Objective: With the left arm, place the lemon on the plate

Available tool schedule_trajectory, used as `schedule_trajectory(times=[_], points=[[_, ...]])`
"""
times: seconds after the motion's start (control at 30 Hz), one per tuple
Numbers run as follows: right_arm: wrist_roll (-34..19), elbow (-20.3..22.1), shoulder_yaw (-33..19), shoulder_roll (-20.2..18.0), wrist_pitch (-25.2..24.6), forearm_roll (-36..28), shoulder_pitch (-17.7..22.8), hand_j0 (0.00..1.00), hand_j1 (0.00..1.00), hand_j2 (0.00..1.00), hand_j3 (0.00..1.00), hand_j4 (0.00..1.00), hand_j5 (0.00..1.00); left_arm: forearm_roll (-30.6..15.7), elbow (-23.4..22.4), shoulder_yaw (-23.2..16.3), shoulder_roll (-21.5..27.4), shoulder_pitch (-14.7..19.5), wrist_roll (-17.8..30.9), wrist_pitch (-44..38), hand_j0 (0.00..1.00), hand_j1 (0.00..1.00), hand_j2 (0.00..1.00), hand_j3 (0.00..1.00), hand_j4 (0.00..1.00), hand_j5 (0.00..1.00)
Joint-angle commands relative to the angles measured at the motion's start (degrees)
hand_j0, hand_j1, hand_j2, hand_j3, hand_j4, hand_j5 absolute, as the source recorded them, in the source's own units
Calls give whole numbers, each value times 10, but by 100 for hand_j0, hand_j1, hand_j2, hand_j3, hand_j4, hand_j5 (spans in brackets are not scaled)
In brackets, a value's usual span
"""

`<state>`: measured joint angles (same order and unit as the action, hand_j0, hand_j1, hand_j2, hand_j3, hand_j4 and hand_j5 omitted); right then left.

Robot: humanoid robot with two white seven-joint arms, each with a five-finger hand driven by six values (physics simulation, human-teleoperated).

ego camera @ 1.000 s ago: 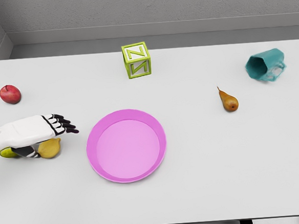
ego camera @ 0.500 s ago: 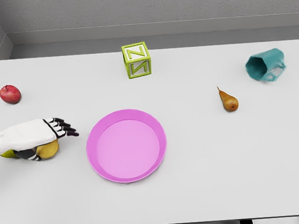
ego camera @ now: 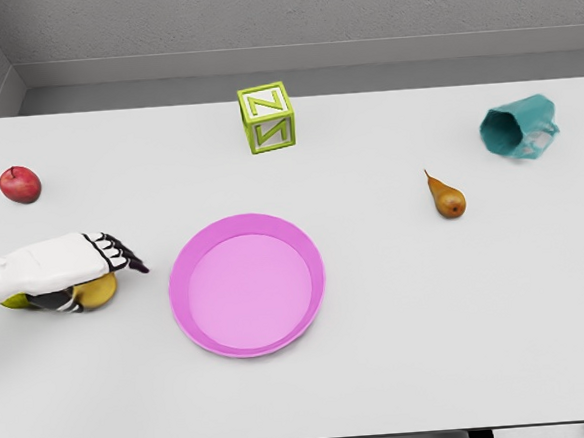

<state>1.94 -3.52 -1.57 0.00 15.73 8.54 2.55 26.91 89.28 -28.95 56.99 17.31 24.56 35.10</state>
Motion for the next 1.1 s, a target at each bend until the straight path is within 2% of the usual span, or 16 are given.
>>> schedule_trajectory(times=[0.0, 0.2, 0.4, 0.43, 0.53, 0.73, 1.07], points=[[0, 0, 0, 0, 0, 0, 0, 100, 100, 100, 100, 100, 100, -4, -4, 0, 1, 0, 0, -1, 78, 78, 78, 78, 78, 78], [0, 0, 0, 0, 0, 0, 0, 100, 100, 100, 100, 100, 100, -6, -6, -1, -5, 0, 0, -1, 69, 69, 69, 69, 69, 69], [0, 0, 0, 0, 0, 0, 0, 100, 100, 100, 100, 100, 100, -7, -6, -1, -5, -1, 0, -1, 64, 64, 64, 64, 64, 64], [0, 0, 0, 0, 0, 0, 0, 100, 100, 100, 100, 100, 100, -7, -3, -1, -5, -1, 0, -1, 61, 61, 61, 61, 61, 61], [0, 0, 0, 0, 0, 0, 0, 100, 100, 100, 100, 100, 100, -8, 4, -1, -5, -8, 1, -1, 60, 60, 60, 60, 60, 60], [0, 0, 0, 0, 0, 0, 0, 100, 100, 100, 100, 100, 100, -12, 47, 7, -4, -10, 0, -1, 60, 60, 60, 60, 60, 60], [0, 0, 0, 0, 0, 0, 0, 100, 100, 100, 100, 100, 100, -59, 109, 39, 16, -22, 1, -1, 60, 60, 60, 60, 60, 60]])
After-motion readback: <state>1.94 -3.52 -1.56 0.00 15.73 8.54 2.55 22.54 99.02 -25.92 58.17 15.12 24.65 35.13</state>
